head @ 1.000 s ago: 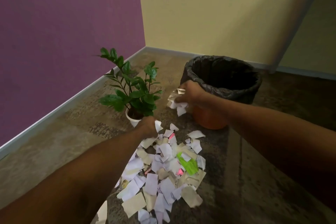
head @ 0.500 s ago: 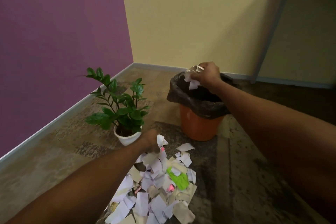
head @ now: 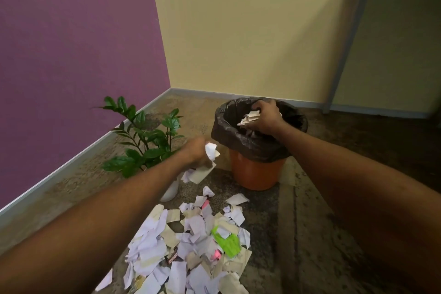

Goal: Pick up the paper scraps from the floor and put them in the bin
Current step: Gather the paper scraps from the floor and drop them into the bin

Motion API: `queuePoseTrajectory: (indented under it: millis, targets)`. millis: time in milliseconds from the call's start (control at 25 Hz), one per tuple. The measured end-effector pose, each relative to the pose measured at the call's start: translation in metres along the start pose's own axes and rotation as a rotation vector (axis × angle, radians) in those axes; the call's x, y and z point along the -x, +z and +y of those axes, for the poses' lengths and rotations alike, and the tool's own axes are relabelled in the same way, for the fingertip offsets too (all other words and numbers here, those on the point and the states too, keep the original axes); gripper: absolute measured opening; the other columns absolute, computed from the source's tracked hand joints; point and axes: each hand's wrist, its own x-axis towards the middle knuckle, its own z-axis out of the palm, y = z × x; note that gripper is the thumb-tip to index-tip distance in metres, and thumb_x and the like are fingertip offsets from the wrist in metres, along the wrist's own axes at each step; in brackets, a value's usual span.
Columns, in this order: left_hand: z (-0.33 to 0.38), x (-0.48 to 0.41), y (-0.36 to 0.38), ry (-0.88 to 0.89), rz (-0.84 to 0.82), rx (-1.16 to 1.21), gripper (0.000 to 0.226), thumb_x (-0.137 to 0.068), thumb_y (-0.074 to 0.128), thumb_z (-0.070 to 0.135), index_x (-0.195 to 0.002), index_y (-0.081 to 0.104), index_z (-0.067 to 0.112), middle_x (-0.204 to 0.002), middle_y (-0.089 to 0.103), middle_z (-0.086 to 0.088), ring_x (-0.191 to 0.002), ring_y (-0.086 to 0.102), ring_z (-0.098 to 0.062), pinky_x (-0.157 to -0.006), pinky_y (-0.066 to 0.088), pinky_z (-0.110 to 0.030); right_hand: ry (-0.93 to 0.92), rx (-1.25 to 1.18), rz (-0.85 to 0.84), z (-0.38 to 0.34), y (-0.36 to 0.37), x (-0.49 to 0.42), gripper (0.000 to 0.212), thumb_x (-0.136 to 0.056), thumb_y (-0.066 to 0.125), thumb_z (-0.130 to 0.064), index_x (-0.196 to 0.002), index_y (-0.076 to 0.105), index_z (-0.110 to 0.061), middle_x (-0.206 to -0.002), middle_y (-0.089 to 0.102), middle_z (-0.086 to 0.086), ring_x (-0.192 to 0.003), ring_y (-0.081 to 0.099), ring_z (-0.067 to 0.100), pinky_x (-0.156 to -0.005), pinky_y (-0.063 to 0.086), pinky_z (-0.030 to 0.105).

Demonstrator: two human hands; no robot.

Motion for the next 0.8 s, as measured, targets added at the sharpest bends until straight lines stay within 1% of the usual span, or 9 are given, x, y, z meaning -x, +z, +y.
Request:
queuePoseTrajectory:
  millis: [80,200,280,360,440,480,600,720,800]
  targets:
    - [0.015,-0.003,-0.026,-0.002,0.042,0.077,0.074,-0.075,0.086,0.013,-0.140,0.051,0.014,-0.128,0.063,-0.012,-0.111,0.063,-0.031,-0.088,0.060,-0.044,-0.019,-0.031,-0.026,-0.002,-0.006,0.003,0.075,-0.073,0.092,-0.026,-0.138,0.055,-0.018,-0.144,0.039,0.013,-0.132,0.047,0.036,-0.110,0.048,0.050]
    - [0.042,-0.012,-0.061,0.021,0.136,0.181,0.067,-0.074,0.087,0.014,-0.133,0.055,0.013,-0.118,0.064,-0.010,-0.103,0.062,-0.031,-0.087,0.060,-0.045,-0.027,0.004,-0.018,0.002,-0.015,0.006,0.071,-0.079,0.087,-0.017,-0.141,0.052,-0.012,-0.149,0.040,0.013,-0.134,0.049,0.035,-0.111,0.048,0.047]
    - [0.062,-0.020,-0.074,0.066,0.168,0.329,0.063,-0.075,0.086,0.010,-0.131,0.057,0.016,-0.117,0.064,-0.010,-0.106,0.063,-0.033,-0.089,0.060,-0.050,-0.034,0.066,0.001,0.008,-0.019,0.010,0.064,-0.084,0.082,-0.015,-0.141,0.052,-0.009,-0.149,0.041,0.013,-0.133,0.051,0.034,-0.113,0.046,0.046]
    - [0.082,-0.030,-0.077,0.121,0.211,0.448,0.060,-0.077,0.085,0.009,-0.129,0.058,0.015,-0.121,0.064,-0.012,-0.111,0.062,-0.034,-0.090,0.060,-0.052,-0.044,0.125,0.027,0.012,-0.021,0.017,0.056,-0.089,0.075,-0.017,-0.139,0.052,-0.010,-0.146,0.043,0.012,-0.130,0.052,0.034,-0.109,0.049,0.048]
    - [0.101,-0.043,-0.069,0.183,0.292,0.488,0.057,-0.077,0.085,0.013,-0.127,0.058,0.014,-0.121,0.064,-0.011,-0.111,0.062,-0.033,-0.091,0.059,-0.048,-0.063,0.160,0.069,0.015,-0.023,0.022,0.048,-0.091,0.070,-0.018,-0.136,0.054,-0.012,-0.143,0.046,0.011,-0.127,0.053,0.034,-0.105,0.050,0.049]
    - [0.110,-0.049,-0.062,0.215,0.344,0.486,0.053,-0.078,0.085,0.015,-0.124,0.059,0.014,-0.119,0.065,-0.009,-0.108,0.062,-0.031,-0.089,0.058,-0.043,-0.075,0.167,0.090,0.016,-0.024,0.023,0.045,-0.091,0.068,-0.018,-0.133,0.055,-0.013,-0.142,0.047,0.011,-0.125,0.053,0.034,-0.104,0.050,0.049]
    - [0.132,-0.065,-0.037,0.270,0.477,0.476,0.039,-0.078,0.082,0.019,-0.111,0.059,0.015,-0.108,0.066,-0.002,-0.099,0.061,-0.026,-0.075,0.046,-0.028,-0.141,0.200,0.147,0.021,-0.025,0.026,0.032,-0.089,0.062,-0.015,-0.121,0.061,-0.012,-0.131,0.054,0.012,-0.117,0.055,0.035,-0.101,0.051,0.048]
    - [0.145,-0.082,-0.009,0.242,0.500,0.480,0.039,-0.080,0.080,0.018,-0.111,0.059,0.014,-0.111,0.067,-0.007,-0.100,0.062,-0.030,-0.078,0.049,-0.031,-0.197,0.215,0.239,0.027,-0.022,0.028,0.018,-0.087,0.059,-0.013,-0.104,0.064,-0.013,-0.118,0.057,0.010,-0.106,0.056,0.033,-0.094,0.051,0.046]
    - [0.147,-0.092,0.010,0.206,0.470,0.440,0.042,-0.081,0.081,0.020,-0.116,0.059,0.012,-0.115,0.066,-0.011,-0.103,0.062,-0.031,-0.077,0.046,-0.031,-0.224,0.230,0.309,0.029,-0.020,0.028,0.012,-0.088,0.057,-0.013,-0.099,0.063,-0.015,-0.113,0.059,0.010,-0.103,0.056,0.032,-0.090,0.050,0.045]
